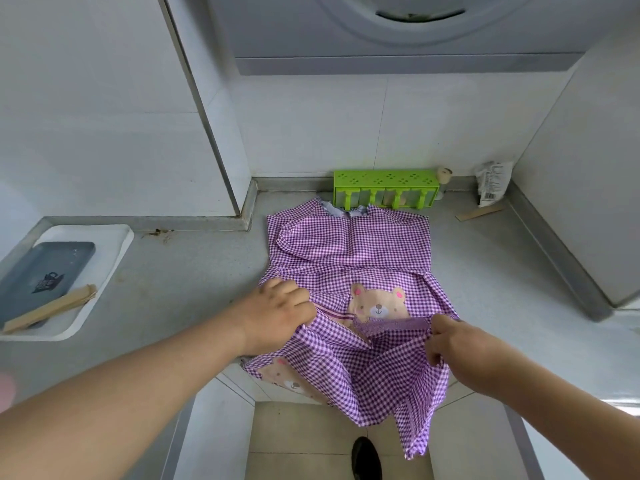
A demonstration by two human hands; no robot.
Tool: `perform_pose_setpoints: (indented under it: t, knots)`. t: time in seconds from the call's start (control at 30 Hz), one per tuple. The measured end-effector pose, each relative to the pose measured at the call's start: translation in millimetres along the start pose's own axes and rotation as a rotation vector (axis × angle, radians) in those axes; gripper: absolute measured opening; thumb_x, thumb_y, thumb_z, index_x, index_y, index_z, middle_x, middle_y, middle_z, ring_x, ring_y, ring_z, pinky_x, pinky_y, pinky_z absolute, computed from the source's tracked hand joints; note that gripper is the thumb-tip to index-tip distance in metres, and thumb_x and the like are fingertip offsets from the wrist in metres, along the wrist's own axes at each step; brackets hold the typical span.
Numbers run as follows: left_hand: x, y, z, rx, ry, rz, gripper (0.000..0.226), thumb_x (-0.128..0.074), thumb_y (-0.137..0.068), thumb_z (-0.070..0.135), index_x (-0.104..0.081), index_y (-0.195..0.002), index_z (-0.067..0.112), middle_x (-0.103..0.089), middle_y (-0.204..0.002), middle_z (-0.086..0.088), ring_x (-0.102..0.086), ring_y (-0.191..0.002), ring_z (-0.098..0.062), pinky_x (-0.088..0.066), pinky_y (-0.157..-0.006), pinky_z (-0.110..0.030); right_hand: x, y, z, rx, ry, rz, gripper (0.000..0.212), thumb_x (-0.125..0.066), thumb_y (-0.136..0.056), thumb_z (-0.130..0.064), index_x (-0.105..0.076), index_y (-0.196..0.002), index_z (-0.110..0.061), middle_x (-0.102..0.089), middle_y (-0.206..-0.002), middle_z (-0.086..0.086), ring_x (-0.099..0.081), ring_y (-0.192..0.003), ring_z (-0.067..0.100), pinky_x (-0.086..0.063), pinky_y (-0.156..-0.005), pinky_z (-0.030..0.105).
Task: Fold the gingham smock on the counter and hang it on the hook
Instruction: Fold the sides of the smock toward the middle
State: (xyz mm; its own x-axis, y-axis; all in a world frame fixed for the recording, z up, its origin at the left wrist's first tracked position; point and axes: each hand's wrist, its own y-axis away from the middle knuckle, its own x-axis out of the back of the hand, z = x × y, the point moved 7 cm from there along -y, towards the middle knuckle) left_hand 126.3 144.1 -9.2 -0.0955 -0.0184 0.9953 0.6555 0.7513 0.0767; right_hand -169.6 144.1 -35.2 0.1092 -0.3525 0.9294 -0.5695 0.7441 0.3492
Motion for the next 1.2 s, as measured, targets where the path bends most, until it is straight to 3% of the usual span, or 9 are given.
perform_pose_setpoints:
  t: [0.13, 0.37, 0.53, 0.6, 0.67, 0.73, 0.83, 1.03, 1.2]
  knots:
    - [-13.9, 0.9, 3.0, 0.012, -0.045, -0.187, 0.023, -0.047, -0.089, 0.020, -0.046, -0.111, 0.021, -0.043, -0.115, 0.003, -0.039, -0.105, -0.019, -0.039, -0.106, -0.043, -9.4, 2.6, 3.0, 0.034, 0.040, -0.012, 0.022, -0.062, -0.098, -0.018, -0.069, -0.114, -0.032, -0.033, -0.108, -0.012, -0.042, -0.091, 0.008, -0.042, -0.073, 0.020]
    - [-18.0, 2.3, -2.6, 0.061, -0.084, -0.352, 0.041, -0.064, -0.088, 0.056, -0.061, -0.115, 0.025, -0.049, -0.117, 0.007, -0.040, -0.114, -0.018, -0.031, -0.110, -0.042, -6.2, 4.7, 14.7, -0.060, 0.100, 0.034, 0.011, -0.054, -0.095, -0.026, -0.062, -0.097, -0.032, -0.055, -0.094, -0.018, -0.047, -0.094, 0.008, -0.043, -0.087, 0.027]
    - [-18.9, 6.4, -38.5, 0.665, 0.638, -0.141, 0.037, -0.043, -0.109, 0.044, -0.070, -0.117, 0.019, -0.067, -0.108, 0.002, -0.062, -0.105, -0.023, -0.049, -0.106, -0.046, 39.8, 2.2, 40.2, -0.296, -0.222, 0.292, 0.032, -0.046, -0.101, -0.003, -0.065, -0.095, -0.027, -0.069, -0.080, -0.004, -0.062, -0.062, 0.001, -0.047, -0.059, 0.019]
    - [-23.5, 14.0, -52.3, 0.830, 0.858, 0.021, 0.028, -0.051, -0.108, 0.036, -0.068, -0.128, 0.024, -0.071, -0.117, 0.000, -0.066, -0.105, -0.021, -0.053, -0.099, -0.040, 41.8, 1.3, 59.1, -0.415, -0.342, 0.330, 0.034, -0.046, -0.100, -0.004, -0.069, -0.096, -0.029, -0.073, -0.087, -0.002, -0.067, -0.073, 0.014, -0.053, -0.068, 0.031]
    - [-22.1, 16.9, -58.1, 0.810, 0.907, 0.107, 0.034, -0.057, -0.105, 0.021, -0.061, -0.131, 0.043, -0.069, -0.121, 0.010, -0.067, -0.105, -0.013, -0.056, -0.090, -0.035, 37.9, 1.1, 68.5, -0.485, -0.416, 0.335, 0.034, -0.051, -0.094, 0.000, -0.071, -0.095, -0.029, -0.070, -0.098, -0.002, -0.065, -0.089, 0.023, -0.051, -0.079, 0.035]
    - [-19.2, 15.9, -59.1, 0.739, 0.834, 0.106, 0.043, -0.055, -0.104, 0.011, -0.061, -0.117, 0.051, -0.069, -0.114, 0.014, -0.068, -0.098, -0.011, -0.061, -0.083, -0.036, 38.5, 2.7, 65.7, -0.456, -0.442, 0.349, 0.037, -0.053, -0.090, 0.008, -0.066, -0.084, -0.026, -0.067, -0.092, -0.002, -0.065, -0.082, 0.022, -0.048, -0.067, 0.028]
    - [-15.0, 11.2, -46.6, 0.639, 0.741, -0.007, 0.038, -0.045, -0.101, 0.004, -0.062, -0.092, 0.037, -0.064, -0.106, 0.013, -0.062, -0.097, -0.012, -0.056, -0.089, -0.038, 31.8, 4.0, 61.7, -0.486, -0.509, 0.296, 0.040, -0.047, -0.089, 0.009, -0.063, -0.076, -0.025, -0.068, -0.074, 0.000, -0.062, -0.063, 0.015, -0.047, -0.051, 0.026]
    - [-25.8, 5.3, -16.0, 0.416, 0.486, -0.318, 0.025, -0.046, -0.101, 0.019, -0.037, -0.081, 0.032, -0.049, -0.094, 0.008, -0.053, -0.089, -0.020, -0.042, -0.072, -0.034, 5.1, -1.2, 55.7, -0.454, -0.610, 0.058, 0.029, -0.046, -0.089, 0.007, -0.062, -0.087, -0.017, -0.068, -0.089, 0.005, -0.063, -0.080, 0.019, -0.051, -0.068, 0.032]
    - [-35.3, 10.6, -12.6, 0.378, 0.466, -0.428, 0.020, -0.063, -0.097, 0.026, -0.048, -0.085, 0.030, -0.052, -0.099, 0.007, -0.053, -0.091, -0.013, -0.041, -0.071, -0.029, 1.0, 1.7, 50.3, -0.333, -0.629, -0.043, 0.021, -0.076, -0.084, -0.012, -0.067, -0.088, -0.031, -0.071, -0.091, -0.005, -0.068, -0.089, 0.017, -0.055, -0.079, 0.035]
